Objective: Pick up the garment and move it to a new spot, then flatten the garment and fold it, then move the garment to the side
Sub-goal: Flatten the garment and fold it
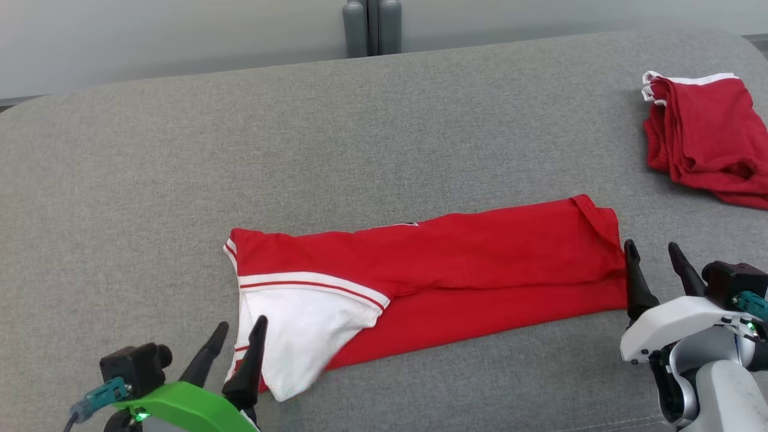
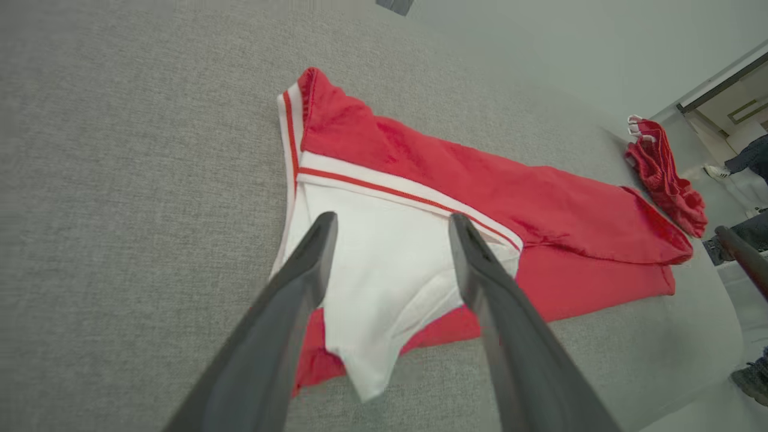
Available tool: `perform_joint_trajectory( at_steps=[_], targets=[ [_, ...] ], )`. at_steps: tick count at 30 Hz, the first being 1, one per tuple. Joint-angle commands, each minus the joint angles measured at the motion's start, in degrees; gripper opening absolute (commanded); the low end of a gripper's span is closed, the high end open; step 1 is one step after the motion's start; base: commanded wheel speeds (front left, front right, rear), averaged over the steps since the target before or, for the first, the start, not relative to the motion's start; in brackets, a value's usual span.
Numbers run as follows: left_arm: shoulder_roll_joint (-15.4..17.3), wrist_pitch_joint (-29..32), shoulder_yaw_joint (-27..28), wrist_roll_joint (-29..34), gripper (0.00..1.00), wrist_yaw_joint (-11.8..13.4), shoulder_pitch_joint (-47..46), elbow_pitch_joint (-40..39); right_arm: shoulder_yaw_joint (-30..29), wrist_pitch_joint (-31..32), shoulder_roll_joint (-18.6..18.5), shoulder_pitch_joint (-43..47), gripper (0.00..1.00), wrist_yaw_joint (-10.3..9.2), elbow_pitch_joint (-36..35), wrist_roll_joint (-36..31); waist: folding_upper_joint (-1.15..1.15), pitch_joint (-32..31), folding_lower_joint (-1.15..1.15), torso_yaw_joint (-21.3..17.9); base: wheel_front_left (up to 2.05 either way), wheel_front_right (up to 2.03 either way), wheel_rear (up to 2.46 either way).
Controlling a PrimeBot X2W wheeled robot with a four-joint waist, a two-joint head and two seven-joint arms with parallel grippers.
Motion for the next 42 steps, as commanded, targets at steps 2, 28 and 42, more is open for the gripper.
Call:
perform_joint_trajectory(
  at_steps=[2,28,42],
  targets=[
    [-0.38,-2.92,1.51,1.31,1.0,1.33,1.01,0.2,-1.06,-0.74,0.37,1.67,1.0,-0.1,-0.91,-0.19,0.0,-0.16,0.0,0.11,0.0,0.0,0.0],
    [-2.46,-13.44,1.7,7.84,1.0,4.54,-3.81,6.48,-3.37,13.16,-3.3,-6.02,1.0,-0.1,13.85,-2.37,0.0,-1.77,0.0,6.6,0.0,0.0,0.0],
    [-1.92,-16.53,1.11,10.1,1.0,5.04,-4.58,10.08,-2.64,12.47,-4.35,-9.11,0.0,-0.12,22.23,-0.31,0.0,-2.88,0.0,7.9,0.0,0.0,0.0]
  ],
)
